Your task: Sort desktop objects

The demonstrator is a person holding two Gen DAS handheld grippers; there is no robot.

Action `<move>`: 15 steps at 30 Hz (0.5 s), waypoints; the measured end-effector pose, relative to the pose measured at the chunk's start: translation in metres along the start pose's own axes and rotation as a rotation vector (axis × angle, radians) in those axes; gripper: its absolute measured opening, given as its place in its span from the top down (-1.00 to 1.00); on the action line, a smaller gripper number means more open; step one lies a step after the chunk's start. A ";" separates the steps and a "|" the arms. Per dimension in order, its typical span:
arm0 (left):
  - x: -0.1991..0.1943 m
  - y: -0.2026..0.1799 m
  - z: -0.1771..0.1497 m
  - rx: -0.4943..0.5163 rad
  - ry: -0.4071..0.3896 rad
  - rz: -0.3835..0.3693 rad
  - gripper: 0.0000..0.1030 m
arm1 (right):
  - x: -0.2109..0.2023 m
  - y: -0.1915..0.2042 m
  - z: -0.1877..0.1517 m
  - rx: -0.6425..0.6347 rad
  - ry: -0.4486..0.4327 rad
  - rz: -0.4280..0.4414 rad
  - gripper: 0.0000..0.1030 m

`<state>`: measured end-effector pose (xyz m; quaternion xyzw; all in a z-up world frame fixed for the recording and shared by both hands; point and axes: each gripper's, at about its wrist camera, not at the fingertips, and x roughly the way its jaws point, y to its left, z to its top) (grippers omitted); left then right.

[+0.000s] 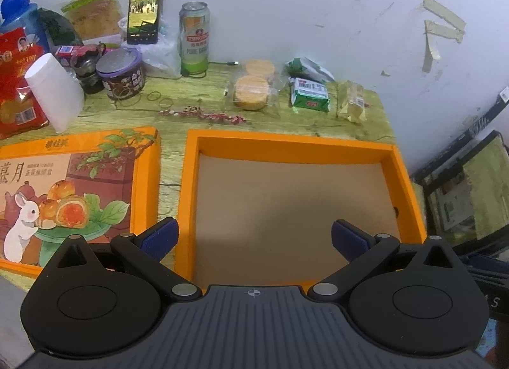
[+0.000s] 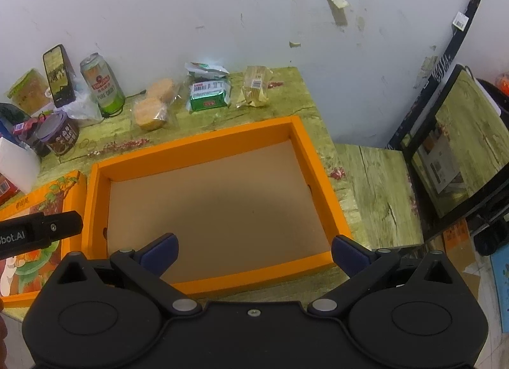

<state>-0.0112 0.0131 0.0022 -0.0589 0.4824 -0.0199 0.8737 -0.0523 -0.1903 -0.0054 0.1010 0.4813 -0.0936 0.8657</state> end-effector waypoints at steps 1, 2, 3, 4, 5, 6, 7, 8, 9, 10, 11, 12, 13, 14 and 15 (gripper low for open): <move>0.000 0.001 -0.001 -0.002 0.002 0.004 -1.00 | 0.000 0.000 -0.001 0.000 0.001 0.001 -0.99; 0.001 0.002 -0.001 -0.004 0.005 0.009 -1.00 | 0.000 0.000 -0.001 0.000 0.004 0.001 -0.99; 0.001 0.002 -0.002 -0.006 0.008 0.014 -1.00 | 0.000 0.001 -0.001 0.001 0.006 0.002 -0.99; 0.002 0.003 -0.002 -0.007 0.010 0.018 -1.00 | 0.001 0.000 -0.002 0.001 0.008 0.002 -0.99; 0.002 0.003 -0.003 -0.008 0.011 0.021 -1.00 | 0.001 0.000 -0.002 0.002 0.009 0.002 -0.99; 0.002 0.004 -0.003 -0.008 0.013 0.024 -1.00 | 0.001 0.000 -0.002 0.002 0.011 0.002 -0.99; 0.003 0.004 -0.003 -0.007 0.016 0.027 -1.00 | 0.001 0.000 -0.003 0.003 0.012 0.002 -0.99; 0.004 0.004 -0.004 -0.006 0.020 0.029 -1.00 | 0.001 0.000 -0.003 0.004 0.013 0.001 -0.99; 0.005 0.004 -0.004 -0.006 0.025 0.032 -1.00 | 0.001 0.000 -0.004 0.005 0.014 0.000 -0.99; 0.006 0.004 -0.005 -0.007 0.029 0.034 -1.00 | 0.001 -0.001 -0.004 0.006 0.015 -0.002 -0.99; 0.007 0.004 -0.006 -0.008 0.034 0.035 -1.00 | 0.001 -0.001 -0.005 0.006 0.016 -0.004 -0.99; 0.008 0.004 -0.006 -0.010 0.039 0.035 -1.00 | 0.002 -0.002 -0.005 0.007 0.018 -0.004 -0.99; 0.008 0.004 -0.006 -0.012 0.042 0.037 -1.00 | 0.002 -0.003 -0.005 0.008 0.020 -0.004 -0.99; 0.008 0.004 -0.007 -0.013 0.044 0.038 -1.00 | 0.003 -0.003 -0.005 0.008 0.022 -0.005 -0.99; 0.009 0.004 -0.007 -0.013 0.046 0.039 -1.00 | 0.003 -0.003 -0.005 0.006 0.023 -0.005 -0.99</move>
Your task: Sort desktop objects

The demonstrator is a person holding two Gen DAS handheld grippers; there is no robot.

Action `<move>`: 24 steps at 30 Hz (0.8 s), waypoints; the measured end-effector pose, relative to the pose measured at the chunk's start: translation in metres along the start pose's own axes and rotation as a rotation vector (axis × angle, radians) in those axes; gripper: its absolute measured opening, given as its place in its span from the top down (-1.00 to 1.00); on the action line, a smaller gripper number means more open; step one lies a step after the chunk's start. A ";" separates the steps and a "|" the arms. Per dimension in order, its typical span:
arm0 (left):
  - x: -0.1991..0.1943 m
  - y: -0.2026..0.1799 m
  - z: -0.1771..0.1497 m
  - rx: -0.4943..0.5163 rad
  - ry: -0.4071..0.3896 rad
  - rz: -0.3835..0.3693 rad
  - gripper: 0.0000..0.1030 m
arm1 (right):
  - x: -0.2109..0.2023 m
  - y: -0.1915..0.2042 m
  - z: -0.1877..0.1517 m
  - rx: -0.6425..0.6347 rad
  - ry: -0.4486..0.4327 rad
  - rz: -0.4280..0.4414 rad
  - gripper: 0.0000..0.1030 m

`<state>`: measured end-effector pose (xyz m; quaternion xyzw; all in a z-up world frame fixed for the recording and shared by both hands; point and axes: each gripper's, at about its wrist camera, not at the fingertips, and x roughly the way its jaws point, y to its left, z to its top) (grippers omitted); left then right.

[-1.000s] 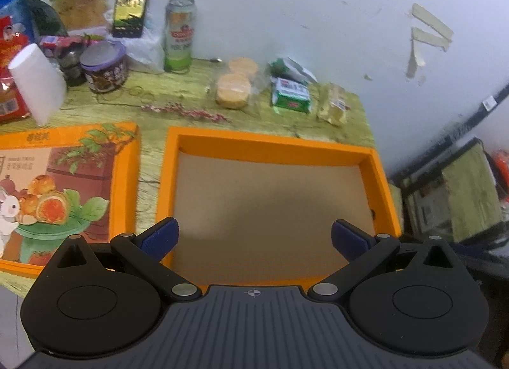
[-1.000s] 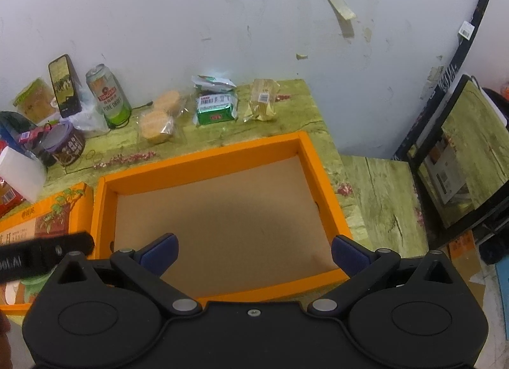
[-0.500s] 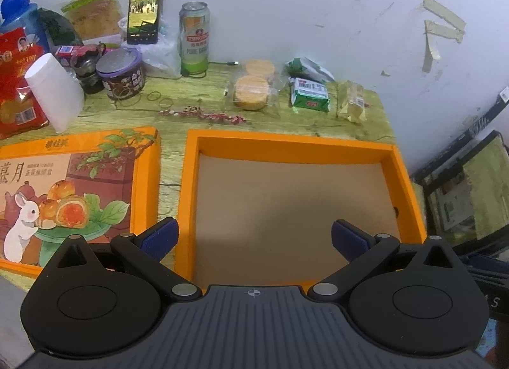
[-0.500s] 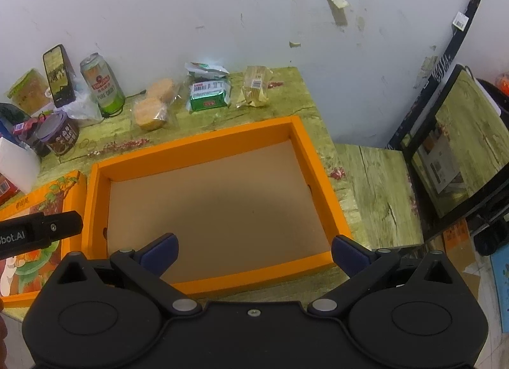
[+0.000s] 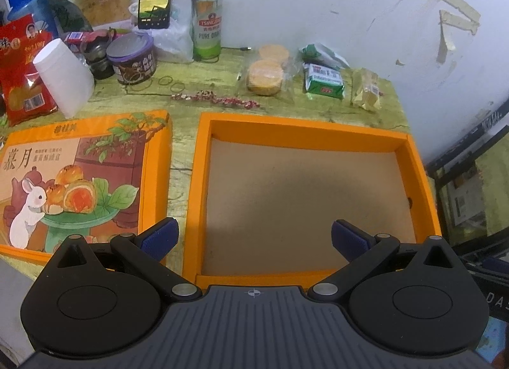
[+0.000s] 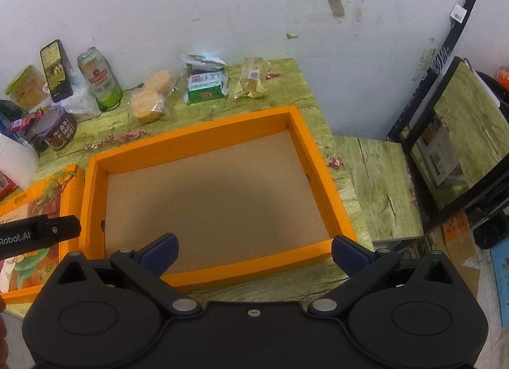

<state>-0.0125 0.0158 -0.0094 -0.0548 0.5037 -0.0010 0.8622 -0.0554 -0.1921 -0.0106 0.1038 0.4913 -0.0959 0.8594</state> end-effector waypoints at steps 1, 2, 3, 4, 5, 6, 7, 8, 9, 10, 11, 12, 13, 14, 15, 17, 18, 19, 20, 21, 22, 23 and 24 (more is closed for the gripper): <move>0.000 0.000 0.000 0.001 0.002 0.001 -1.00 | 0.000 0.000 0.000 -0.001 0.001 0.000 -0.99; 0.000 0.000 0.000 0.001 0.004 0.002 -1.00 | 0.000 0.000 0.000 -0.004 0.001 0.001 -0.99; 0.001 0.000 0.000 0.002 0.007 0.003 -1.00 | 0.001 0.000 0.001 -0.007 0.001 0.001 -0.99; 0.001 0.000 0.000 0.002 0.009 0.004 -1.00 | 0.001 0.000 0.001 -0.010 0.003 0.002 -0.99; 0.002 0.000 0.000 0.001 0.013 0.005 -1.00 | 0.002 0.001 0.002 -0.012 0.004 0.004 -0.99; 0.002 0.000 0.000 0.000 0.014 0.005 -1.00 | 0.002 0.001 0.002 -0.015 0.004 0.005 -0.99; 0.003 0.001 0.001 -0.001 0.015 0.007 -1.00 | 0.003 0.002 0.003 -0.017 0.005 0.006 -0.99; 0.003 0.001 0.001 -0.003 0.015 0.009 -1.00 | 0.003 0.003 0.004 -0.020 0.005 0.007 -0.99; 0.003 0.002 0.002 -0.004 0.016 0.011 -1.00 | 0.004 0.003 0.005 -0.022 0.004 0.008 -0.99; 0.004 0.002 0.002 -0.005 0.017 0.012 -1.00 | 0.004 0.003 0.006 -0.023 0.004 0.009 -0.99; 0.004 0.002 0.003 -0.006 0.018 0.014 -1.00 | 0.004 0.003 0.007 -0.025 0.004 0.011 -0.99; 0.005 0.003 0.004 -0.006 0.020 0.015 -1.00 | 0.005 0.003 0.008 -0.026 0.005 0.012 -0.99; 0.005 0.003 0.005 -0.007 0.021 0.016 -1.00 | 0.006 0.004 0.009 -0.026 0.005 0.013 -0.99; 0.006 0.003 0.005 -0.007 0.022 0.017 -1.00 | 0.007 0.004 0.010 -0.027 0.005 0.014 -0.99; 0.006 0.003 0.006 -0.007 0.022 0.018 -1.00 | 0.007 0.004 0.011 -0.029 0.004 0.015 -0.99; 0.007 0.003 0.007 -0.007 0.021 0.021 -1.00 | 0.008 0.005 0.013 -0.031 0.002 0.017 -0.99; 0.008 0.003 0.008 -0.007 0.020 0.022 -1.00 | 0.009 0.005 0.013 -0.032 0.001 0.018 -0.99; 0.008 0.003 0.009 -0.007 0.021 0.022 -1.00 | 0.010 0.005 0.014 -0.033 0.002 0.019 -0.99; 0.009 0.003 0.010 -0.007 0.021 0.023 -1.00 | 0.010 0.005 0.015 -0.033 0.003 0.020 -0.99; 0.010 0.003 0.011 -0.007 0.021 0.023 -1.00 | 0.011 0.005 0.017 -0.033 0.004 0.020 -0.99; 0.010 0.003 0.012 -0.006 0.021 0.024 -1.00 | 0.012 0.005 0.018 -0.033 0.002 0.020 -0.99; 0.011 0.002 0.013 -0.007 0.022 0.024 -1.00 | 0.012 0.005 0.019 -0.034 0.001 0.020 -0.99; 0.012 0.002 0.014 -0.007 0.021 0.025 -1.00 | 0.012 0.005 0.020 -0.035 0.000 0.021 -0.99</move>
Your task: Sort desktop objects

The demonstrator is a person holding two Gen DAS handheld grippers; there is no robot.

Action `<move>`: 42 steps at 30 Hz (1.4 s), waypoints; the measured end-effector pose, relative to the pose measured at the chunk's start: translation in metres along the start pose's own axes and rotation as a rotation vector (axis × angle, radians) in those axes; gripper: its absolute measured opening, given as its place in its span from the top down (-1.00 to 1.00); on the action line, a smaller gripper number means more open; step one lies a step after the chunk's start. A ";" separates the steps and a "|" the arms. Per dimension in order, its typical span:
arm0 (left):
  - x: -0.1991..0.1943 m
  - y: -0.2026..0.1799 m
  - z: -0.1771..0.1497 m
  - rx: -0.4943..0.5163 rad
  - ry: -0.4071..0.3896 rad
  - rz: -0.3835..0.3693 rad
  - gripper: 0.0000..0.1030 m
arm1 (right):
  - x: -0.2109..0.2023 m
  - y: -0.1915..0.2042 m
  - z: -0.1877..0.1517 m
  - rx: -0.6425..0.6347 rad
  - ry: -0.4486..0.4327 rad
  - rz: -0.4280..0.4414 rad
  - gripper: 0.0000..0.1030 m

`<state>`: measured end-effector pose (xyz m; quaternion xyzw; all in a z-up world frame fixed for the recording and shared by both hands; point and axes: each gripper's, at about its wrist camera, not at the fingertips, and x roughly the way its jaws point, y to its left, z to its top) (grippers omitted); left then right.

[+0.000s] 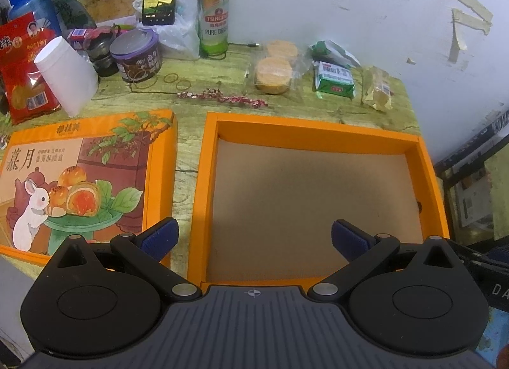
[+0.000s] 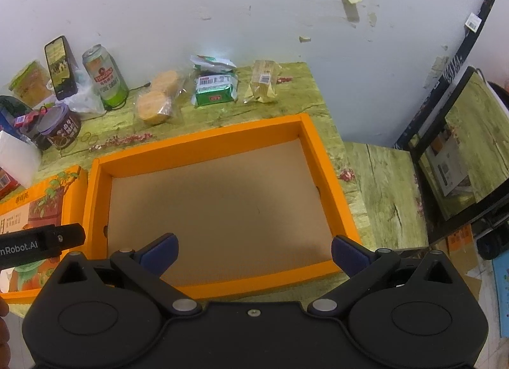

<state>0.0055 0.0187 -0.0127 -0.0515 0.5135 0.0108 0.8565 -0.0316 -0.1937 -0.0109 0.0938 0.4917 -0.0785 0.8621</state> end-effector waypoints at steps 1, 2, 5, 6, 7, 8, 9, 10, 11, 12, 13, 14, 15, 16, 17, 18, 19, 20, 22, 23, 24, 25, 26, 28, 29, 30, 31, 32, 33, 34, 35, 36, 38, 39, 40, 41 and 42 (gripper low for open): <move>0.001 0.000 0.001 0.000 -0.001 0.001 -1.00 | 0.001 0.000 0.001 0.000 0.000 0.001 -0.99; 0.001 -0.001 0.002 0.000 -0.001 0.001 -1.00 | 0.001 0.000 0.003 -0.001 -0.001 0.001 -0.99; 0.003 -0.002 0.005 0.002 -0.001 0.003 -1.00 | 0.003 0.000 0.006 -0.001 -0.001 0.002 -0.99; 0.004 -0.003 0.006 0.002 0.000 0.004 -1.00 | 0.004 -0.001 0.007 -0.001 -0.001 0.002 -0.99; 0.004 -0.003 0.007 0.003 0.001 0.006 -1.00 | 0.004 -0.001 0.008 -0.002 -0.002 0.003 -0.99; 0.005 -0.004 0.008 0.004 0.000 0.007 -1.00 | 0.005 -0.001 0.010 -0.002 -0.002 0.003 -0.99; 0.005 -0.004 0.009 0.004 0.000 0.008 -1.00 | 0.006 -0.001 0.011 -0.002 -0.002 0.004 -0.99; 0.006 -0.004 0.009 0.004 0.000 0.010 -1.00 | 0.006 -0.001 0.012 -0.002 -0.001 0.005 -0.99; 0.006 -0.005 0.010 0.003 0.000 0.011 -1.00 | 0.007 0.000 0.012 -0.003 -0.001 0.006 -0.99; 0.007 -0.005 0.011 0.003 0.001 0.013 -1.00 | 0.008 0.000 0.013 -0.004 -0.001 0.008 -0.99; 0.007 -0.005 0.012 0.002 0.001 0.014 -1.00 | 0.008 0.000 0.014 -0.005 -0.002 0.009 -0.99; 0.008 -0.006 0.012 0.000 0.002 0.016 -1.00 | 0.009 -0.001 0.015 -0.005 -0.002 0.011 -0.99; 0.008 -0.006 0.013 -0.001 0.002 0.018 -1.00 | 0.010 -0.001 0.017 -0.006 -0.002 0.013 -0.99; 0.009 -0.006 0.014 -0.001 0.002 0.019 -1.00 | 0.011 -0.001 0.018 -0.006 -0.003 0.014 -0.99; 0.009 -0.007 0.015 -0.002 0.001 0.021 -1.00 | 0.012 -0.001 0.019 -0.007 -0.004 0.015 -0.99; 0.009 -0.007 0.016 -0.003 0.001 0.023 -1.00 | 0.012 -0.001 0.020 -0.007 -0.005 0.017 -0.99; 0.010 -0.007 0.017 -0.005 0.001 0.024 -1.00 | 0.012 -0.001 0.021 -0.006 -0.006 0.018 -0.99; 0.011 -0.007 0.018 -0.007 0.000 0.025 -1.00 | 0.013 -0.001 0.022 -0.006 -0.008 0.020 -0.99; 0.013 -0.006 0.020 -0.009 -0.012 0.030 -1.00 | 0.014 -0.002 0.026 -0.006 -0.015 0.023 -0.99; 0.014 -0.005 0.021 -0.005 -0.025 0.033 -1.00 | 0.014 -0.003 0.027 -0.006 -0.019 0.025 -0.99; 0.015 -0.004 0.022 0.002 -0.044 0.034 -1.00 | 0.015 -0.004 0.029 -0.006 -0.022 0.026 -0.99; 0.016 -0.003 0.023 0.011 -0.065 0.033 -1.00 | 0.017 -0.005 0.031 -0.004 -0.028 0.027 -0.99; 0.018 -0.001 0.024 0.021 -0.088 0.026 -1.00 | 0.018 -0.008 0.034 -0.001 -0.035 0.027 -0.99; 0.024 0.004 0.026 0.035 -0.118 0.002 -1.00 | 0.020 -0.015 0.039 0.012 -0.057 0.025 -0.99; 0.028 0.008 0.027 0.037 -0.129 -0.008 -1.00 | 0.022 -0.019 0.041 0.018 -0.070 0.027 -0.99; 0.032 0.011 0.027 0.040 -0.139 -0.016 -1.00 | 0.024 -0.024 0.044 0.023 -0.088 0.030 -0.99; 0.038 0.015 0.028 0.043 -0.147 -0.020 -1.00 | 0.027 -0.029 0.046 0.023 -0.104 0.028 -0.99; 0.044 0.018 0.028 0.044 -0.148 -0.021 -1.00 | 0.031 -0.033 0.048 0.022 -0.119 0.025 -0.99; 0.049 0.022 0.029 0.043 -0.148 -0.022 -1.00 | 0.034 -0.038 0.049 0.017 -0.134 0.023 -0.99; 0.055 0.026 0.029 0.040 -0.144 -0.022 -1.00 | 0.037 -0.042 0.050 0.012 -0.147 0.020 -0.99; 0.061 0.030 0.028 0.035 -0.137 -0.020 -1.00 | 0.041 -0.047 0.050 0.005 -0.161 0.015 -0.99; 0.067 0.034 0.027 0.030 -0.127 -0.019 -1.00 | 0.045 -0.051 0.051 -0.002 -0.168 0.012 -0.99; 0.078 0.040 0.024 0.018 -0.100 -0.014 -1.00 | 0.057 -0.061 0.052 -0.003 -0.157 0.013 -0.99; 0.084 0.043 0.023 0.012 -0.083 -0.017 -1.00 | 0.063 -0.066 0.052 -0.002 -0.150 0.014 -0.99; 0.089 0.046 0.021 0.006 -0.070 -0.022 -1.00 | 0.070 -0.071 0.053 -0.001 -0.140 0.018 -0.99; 0.094 0.049 0.019 0.000 -0.059 -0.027 -1.00 | 0.076 -0.075 0.053 0.001 -0.129 0.022 -0.99; 0.099 0.051 0.017 -0.003 -0.049 -0.032 -1.00 | 0.082 -0.079 0.053 -0.003 -0.123 0.028 -0.99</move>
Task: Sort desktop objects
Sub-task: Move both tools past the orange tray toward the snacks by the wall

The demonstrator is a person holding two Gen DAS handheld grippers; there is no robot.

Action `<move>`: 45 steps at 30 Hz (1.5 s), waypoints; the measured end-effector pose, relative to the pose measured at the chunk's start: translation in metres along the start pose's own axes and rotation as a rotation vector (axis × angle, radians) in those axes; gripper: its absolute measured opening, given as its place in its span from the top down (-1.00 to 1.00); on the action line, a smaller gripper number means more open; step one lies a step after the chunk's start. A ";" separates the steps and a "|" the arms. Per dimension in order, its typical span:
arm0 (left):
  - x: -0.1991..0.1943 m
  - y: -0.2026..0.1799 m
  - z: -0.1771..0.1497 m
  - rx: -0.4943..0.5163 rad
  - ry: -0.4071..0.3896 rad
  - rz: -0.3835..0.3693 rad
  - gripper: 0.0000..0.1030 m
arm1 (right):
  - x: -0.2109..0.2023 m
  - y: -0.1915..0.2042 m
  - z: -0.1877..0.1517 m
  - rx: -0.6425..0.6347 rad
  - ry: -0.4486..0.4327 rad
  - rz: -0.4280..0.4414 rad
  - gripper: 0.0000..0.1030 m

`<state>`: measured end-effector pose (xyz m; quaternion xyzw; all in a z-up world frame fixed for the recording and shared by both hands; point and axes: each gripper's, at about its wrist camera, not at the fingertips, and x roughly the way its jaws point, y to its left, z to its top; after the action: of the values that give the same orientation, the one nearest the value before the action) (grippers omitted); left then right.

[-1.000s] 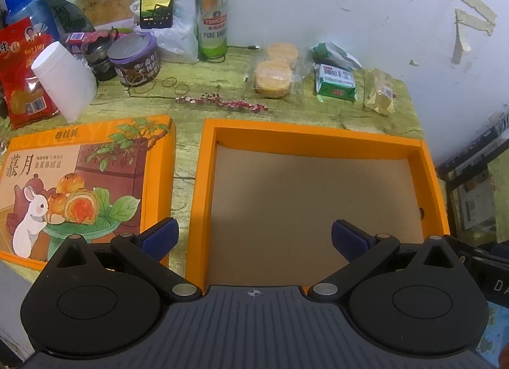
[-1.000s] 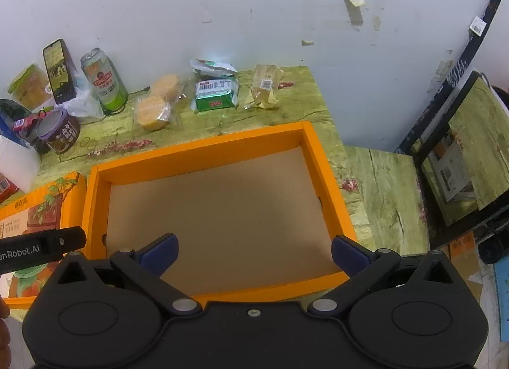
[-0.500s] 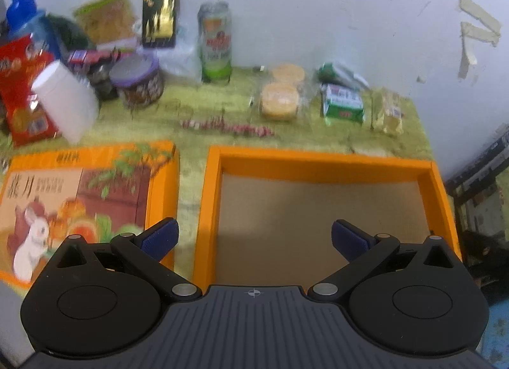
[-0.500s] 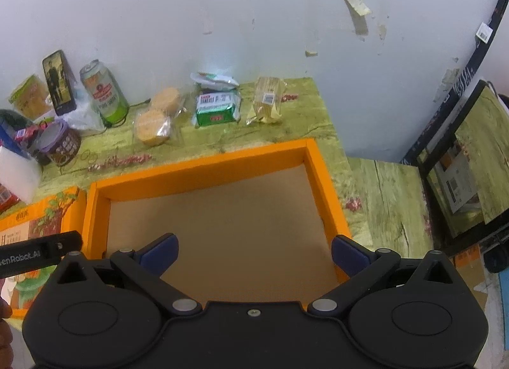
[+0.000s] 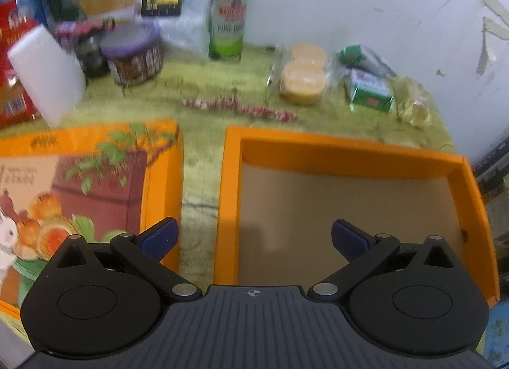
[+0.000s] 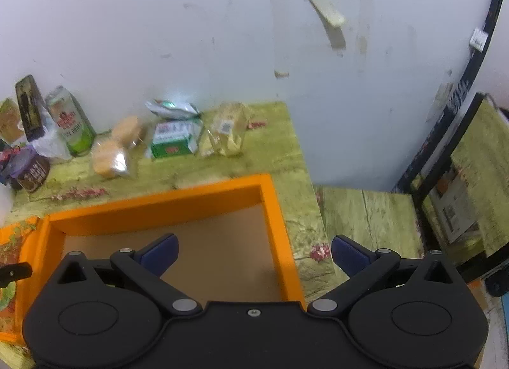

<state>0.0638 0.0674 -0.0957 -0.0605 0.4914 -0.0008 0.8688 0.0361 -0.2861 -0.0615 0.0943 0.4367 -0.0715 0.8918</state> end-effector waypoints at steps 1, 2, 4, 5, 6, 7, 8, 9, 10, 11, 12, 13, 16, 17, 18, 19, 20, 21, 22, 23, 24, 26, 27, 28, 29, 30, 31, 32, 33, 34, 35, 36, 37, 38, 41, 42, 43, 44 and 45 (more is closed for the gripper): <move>0.003 0.002 -0.002 -0.001 0.006 -0.004 -1.00 | 0.005 -0.002 -0.001 -0.008 0.007 0.005 -0.99; 0.006 0.003 -0.004 -0.003 0.010 -0.010 -0.99 | 0.010 -0.003 -0.002 -0.019 0.015 0.004 -0.99; 0.011 0.005 -0.008 -0.004 0.018 -0.025 -0.95 | 0.020 -0.005 -0.004 -0.038 0.036 0.003 -0.99; 0.012 0.005 -0.009 -0.003 0.021 -0.034 -0.94 | 0.026 -0.006 -0.004 -0.044 0.048 0.004 -0.99; 0.013 0.005 -0.010 -0.001 0.023 -0.042 -0.92 | 0.030 -0.007 -0.005 -0.045 0.059 0.005 -0.99; 0.014 0.005 -0.011 0.001 0.024 -0.049 -0.91 | 0.035 -0.009 -0.005 -0.046 0.071 0.006 -0.98; 0.016 0.005 -0.013 0.004 0.028 -0.055 -0.90 | 0.038 -0.010 -0.006 -0.041 0.079 0.008 -0.96; 0.018 0.005 -0.013 0.006 0.035 -0.058 -0.86 | 0.041 -0.012 -0.006 -0.036 0.086 0.010 -0.96; 0.020 0.005 -0.014 0.006 0.043 -0.056 -0.80 | 0.044 -0.014 -0.006 -0.031 0.094 0.013 -0.96; 0.023 0.005 -0.015 0.004 0.050 -0.057 -0.76 | 0.047 -0.015 -0.007 -0.026 0.101 0.015 -0.94; 0.024 0.006 -0.015 0.000 0.057 -0.060 -0.69 | 0.049 -0.017 -0.007 -0.022 0.108 0.020 -0.92; 0.026 0.006 -0.015 -0.006 0.064 -0.063 -0.64 | 0.051 -0.018 -0.007 -0.017 0.114 0.025 -0.88; 0.029 0.007 -0.017 -0.014 0.082 -0.075 -0.52 | 0.057 -0.019 -0.008 -0.025 0.140 0.028 -0.82; 0.029 0.007 -0.018 -0.009 0.085 -0.076 -0.51 | 0.059 -0.019 -0.009 -0.027 0.151 0.030 -0.72; 0.029 0.006 -0.019 -0.003 0.085 -0.075 -0.51 | 0.061 -0.019 -0.009 -0.027 0.162 0.033 -0.67; 0.029 0.005 -0.019 0.005 0.084 -0.071 -0.51 | 0.063 -0.019 -0.010 -0.023 0.176 0.038 -0.58; 0.029 0.004 -0.019 0.013 0.083 -0.067 -0.51 | 0.064 -0.019 -0.011 -0.020 0.188 0.040 -0.50; 0.029 0.003 -0.020 0.019 0.082 -0.064 -0.51 | 0.065 -0.019 -0.012 -0.017 0.198 0.041 -0.47; 0.029 0.002 -0.020 0.023 0.082 -0.063 -0.51 | 0.066 -0.019 -0.014 -0.013 0.209 0.043 -0.39; 0.029 0.002 -0.019 0.026 0.083 -0.062 -0.51 | 0.068 -0.020 -0.015 -0.010 0.220 0.045 -0.35; 0.029 0.002 -0.019 0.028 0.084 -0.062 -0.51 | 0.069 -0.019 -0.016 -0.008 0.230 0.051 -0.33; 0.029 0.001 -0.018 0.029 0.084 -0.065 -0.51 | 0.071 -0.018 -0.019 -0.003 0.251 0.066 -0.19; 0.029 0.001 -0.017 0.030 0.083 -0.066 -0.51 | 0.072 -0.017 -0.020 -0.002 0.262 0.074 -0.20; 0.030 0.001 -0.016 0.031 0.082 -0.066 -0.51 | 0.072 -0.015 -0.021 -0.004 0.267 0.069 -0.21; 0.030 0.000 -0.015 0.034 0.082 -0.066 -0.51 | 0.072 -0.014 -0.021 -0.011 0.269 0.062 -0.21; 0.031 -0.001 -0.015 0.037 0.081 -0.065 -0.51 | 0.071 -0.013 -0.021 -0.015 0.271 0.058 -0.21; 0.031 -0.002 -0.014 0.042 0.080 -0.065 -0.51 | 0.070 -0.013 -0.022 -0.013 0.273 0.056 -0.21; 0.032 -0.002 -0.014 0.047 0.079 -0.066 -0.51 | 0.069 -0.013 -0.023 -0.009 0.276 0.055 -0.21; 0.032 -0.003 -0.013 0.051 0.079 -0.067 -0.51 | 0.068 -0.014 -0.023 -0.006 0.280 0.053 -0.21; 0.033 -0.003 -0.013 0.054 0.079 -0.068 -0.51 | 0.067 -0.014 -0.024 -0.002 0.281 0.052 -0.21; 0.033 -0.004 -0.012 0.056 0.077 -0.068 -0.51 | 0.066 -0.015 -0.025 0.002 0.283 0.050 -0.21; 0.034 -0.004 -0.011 0.058 0.076 -0.069 -0.51 | 0.065 -0.016 -0.026 0.008 0.286 0.049 -0.21; 0.034 -0.004 -0.010 0.060 0.076 -0.069 -0.51 | 0.064 -0.017 -0.027 0.016 0.289 0.047 -0.21; 0.035 -0.004 -0.010 0.061 0.075 -0.069 -0.51 | 0.063 -0.017 -0.028 0.022 0.290 0.043 -0.21; 0.036 -0.003 -0.008 0.070 0.072 -0.068 -0.51 | 0.059 -0.015 -0.033 0.032 0.292 0.032 -0.21; 0.036 -0.003 -0.007 0.073 0.072 -0.068 -0.51 | 0.059 -0.014 -0.034 0.034 0.292 0.028 -0.21; 0.036 -0.003 -0.007 0.074 0.071 -0.068 -0.51 | 0.058 -0.013 -0.036 0.034 0.292 0.025 -0.21; 0.037 -0.003 -0.006 0.076 0.070 -0.068 -0.51 | 0.057 -0.013 -0.037 0.037 0.291 0.022 -0.21; 0.037 -0.003 -0.006 0.079 0.070 -0.068 -0.51 | 0.056 -0.012 -0.038 0.040 0.291 0.019 -0.21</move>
<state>0.0781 0.0617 -0.1297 -0.0428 0.5185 -0.0516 0.8524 0.0384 -0.2915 -0.1306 0.1257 0.5589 -0.0571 0.8176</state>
